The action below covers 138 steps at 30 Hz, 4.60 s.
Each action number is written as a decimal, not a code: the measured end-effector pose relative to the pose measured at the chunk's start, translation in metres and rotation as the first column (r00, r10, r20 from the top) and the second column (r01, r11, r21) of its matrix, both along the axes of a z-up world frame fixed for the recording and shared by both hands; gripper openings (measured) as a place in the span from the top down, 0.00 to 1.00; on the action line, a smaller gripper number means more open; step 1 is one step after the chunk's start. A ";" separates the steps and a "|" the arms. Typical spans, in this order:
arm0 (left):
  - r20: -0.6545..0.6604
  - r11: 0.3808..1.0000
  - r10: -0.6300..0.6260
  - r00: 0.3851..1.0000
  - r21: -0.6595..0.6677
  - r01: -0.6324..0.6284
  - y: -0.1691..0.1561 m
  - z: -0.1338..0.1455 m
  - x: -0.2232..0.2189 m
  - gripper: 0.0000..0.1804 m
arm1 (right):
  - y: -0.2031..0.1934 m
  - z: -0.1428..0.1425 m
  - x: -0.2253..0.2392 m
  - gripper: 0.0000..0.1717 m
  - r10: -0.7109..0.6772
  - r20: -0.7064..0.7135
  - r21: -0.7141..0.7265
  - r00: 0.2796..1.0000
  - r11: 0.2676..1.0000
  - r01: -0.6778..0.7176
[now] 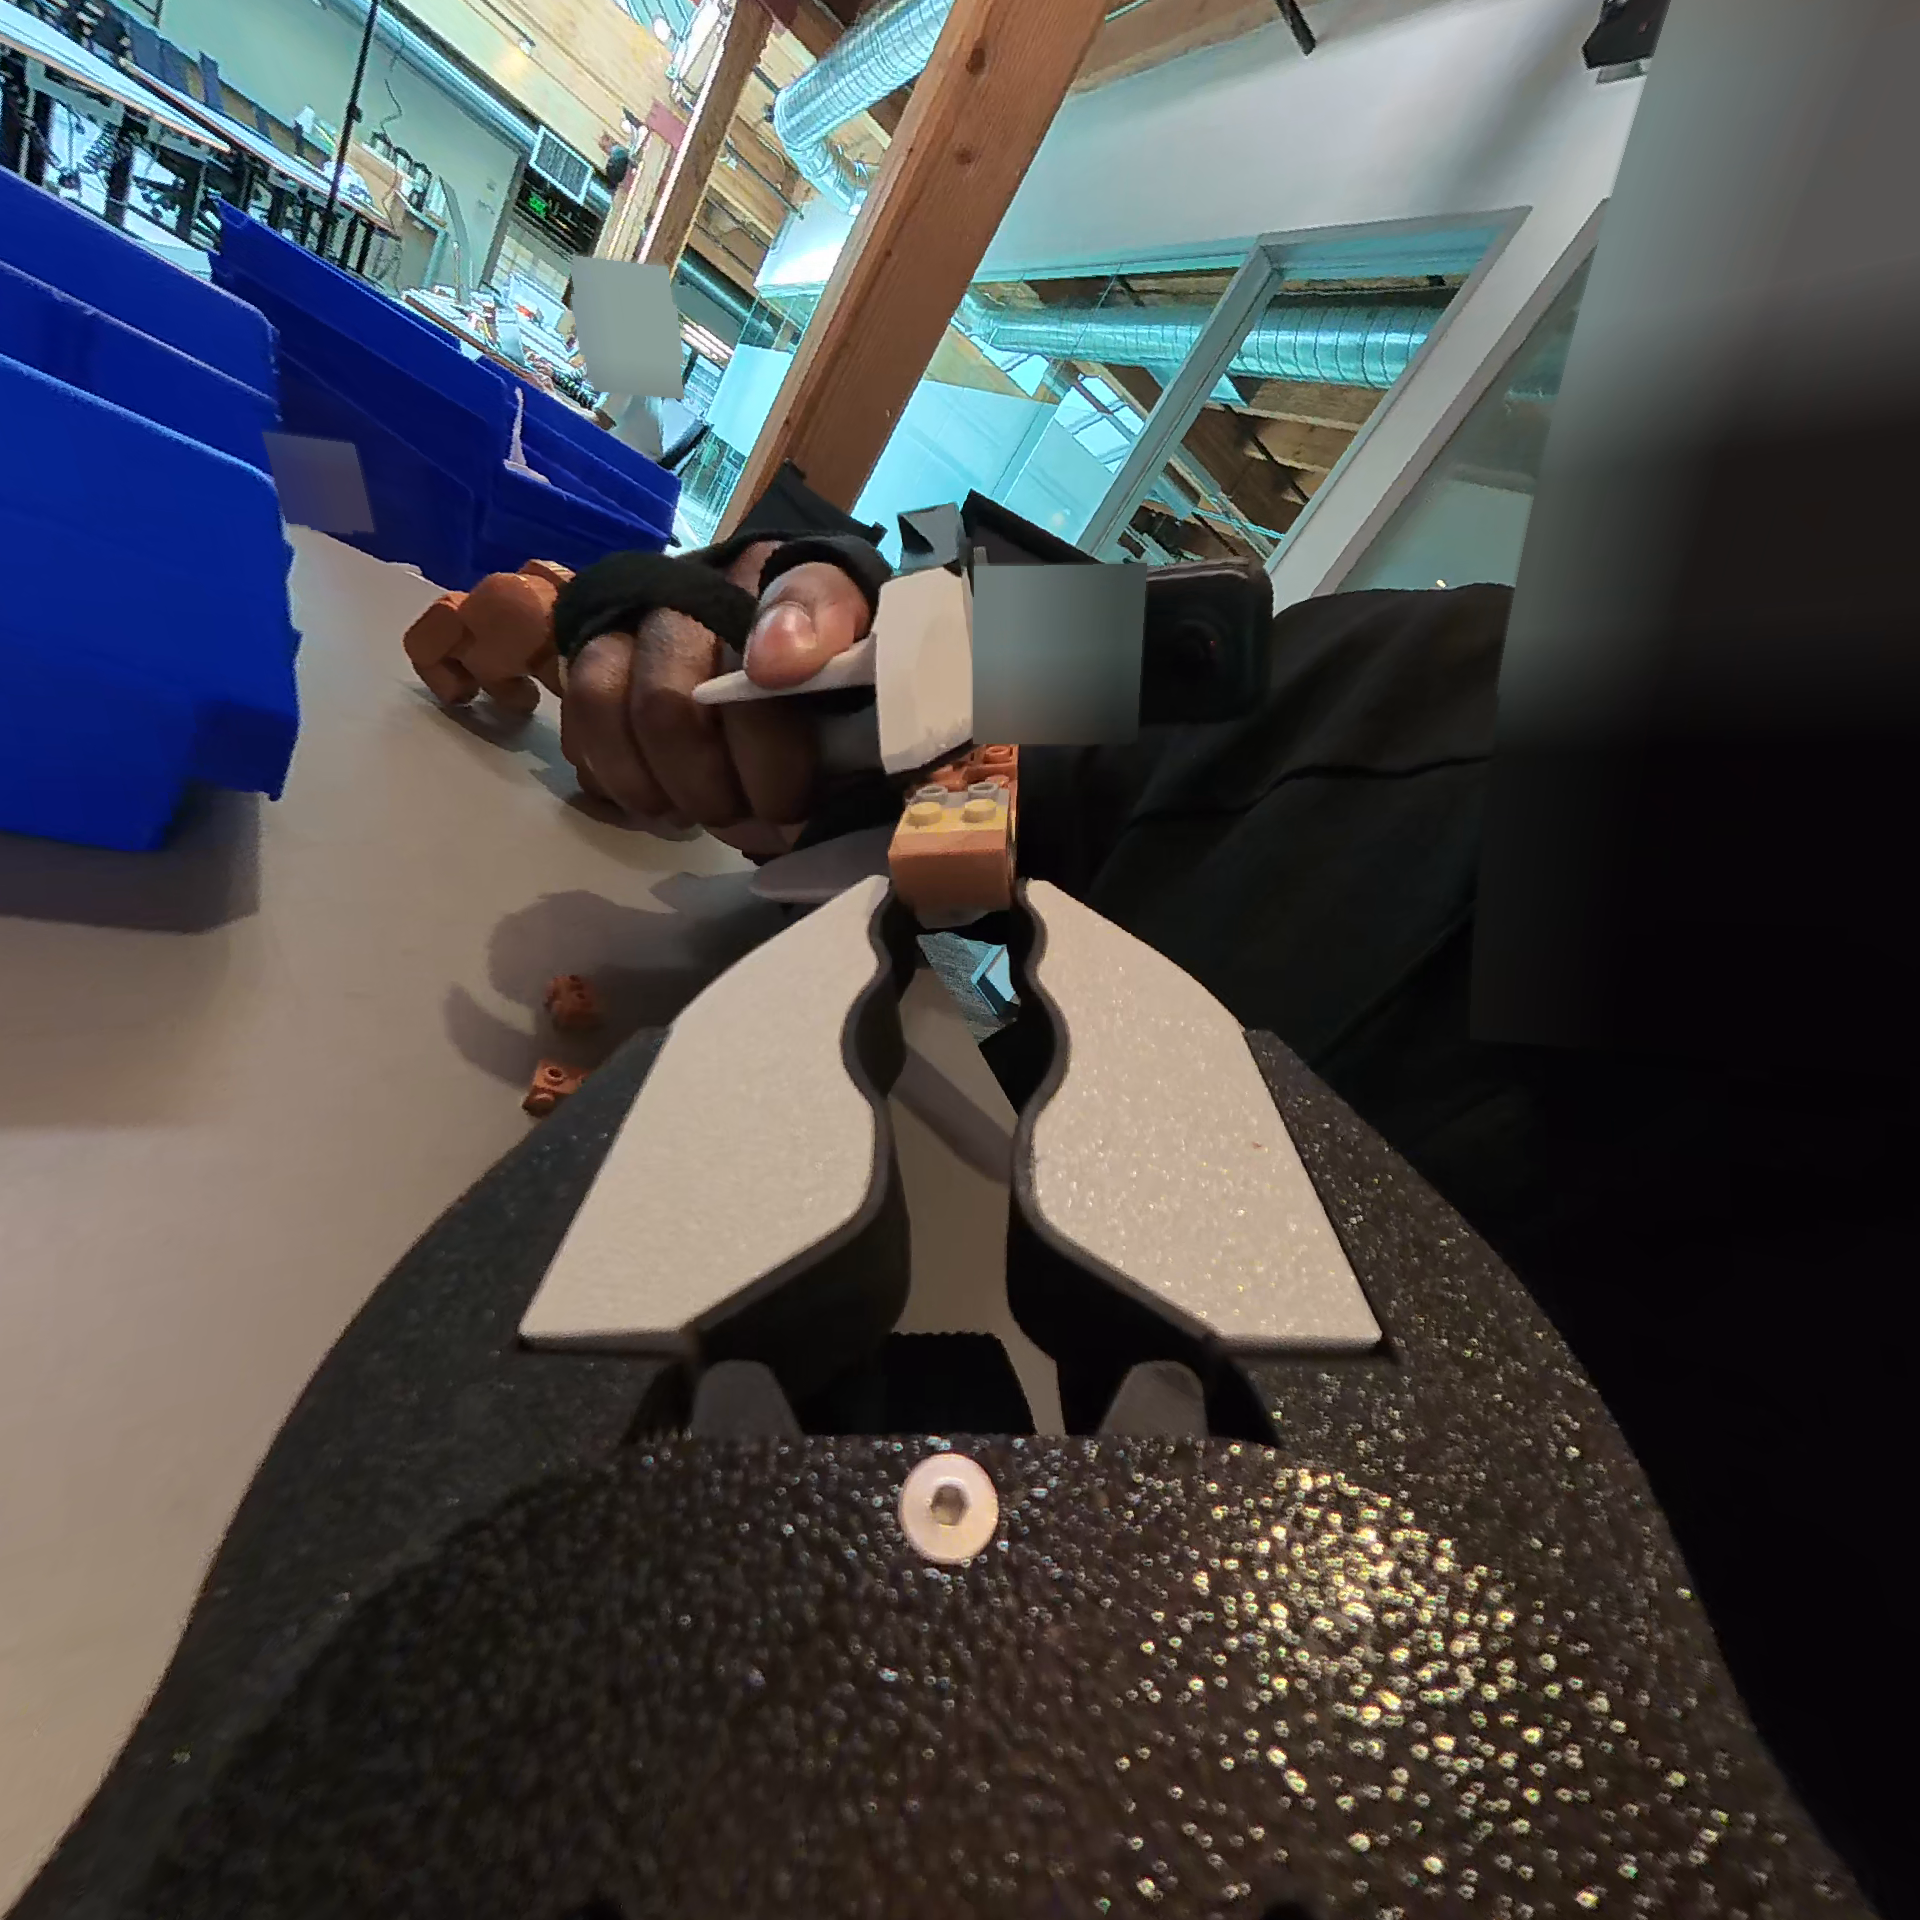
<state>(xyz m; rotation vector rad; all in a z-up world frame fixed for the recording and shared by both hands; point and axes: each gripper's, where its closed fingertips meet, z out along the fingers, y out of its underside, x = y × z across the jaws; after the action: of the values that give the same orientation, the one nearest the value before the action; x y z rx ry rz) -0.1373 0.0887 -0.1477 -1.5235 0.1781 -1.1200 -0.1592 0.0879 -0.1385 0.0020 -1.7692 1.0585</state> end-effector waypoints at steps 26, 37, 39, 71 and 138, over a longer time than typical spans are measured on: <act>0.259 0.992 0.122 0.958 0.000 -0.126 0.012 0.014 -0.015 0.88 | 0.007 0.011 -0.016 0.89 -0.239 -0.329 0.081 0.914 0.957 0.279; 0.228 0.990 0.107 0.968 0.066 -0.125 0.008 0.019 -0.012 0.90 | 0.004 0.018 -0.013 0.87 -0.210 -0.270 -0.012 0.940 0.977 0.215; 0.225 0.990 0.110 0.968 0.066 -0.128 0.009 0.019 -0.012 0.90 | 0.005 0.018 -0.013 0.86 -0.210 -0.266 -0.022 0.941 0.977 0.212; 0.303 0.966 0.192 0.934 0.110 -0.234 0.008 0.026 -0.029 0.94 | 0.008 0.017 -0.010 0.79 -0.192 -0.327 0.072 0.925 0.971 0.227; -0.656 0.938 0.303 0.691 0.334 -0.094 0.001 -0.028 -0.007 0.96 | -0.006 -0.029 0.007 0.83 0.121 0.627 -0.218 0.770 0.976 0.025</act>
<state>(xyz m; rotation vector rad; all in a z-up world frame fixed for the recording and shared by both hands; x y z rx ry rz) -0.1446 0.0897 -0.1756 -1.5987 0.6478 -0.2638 -0.1518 0.0822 -0.1678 -0.5110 -2.2523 1.3942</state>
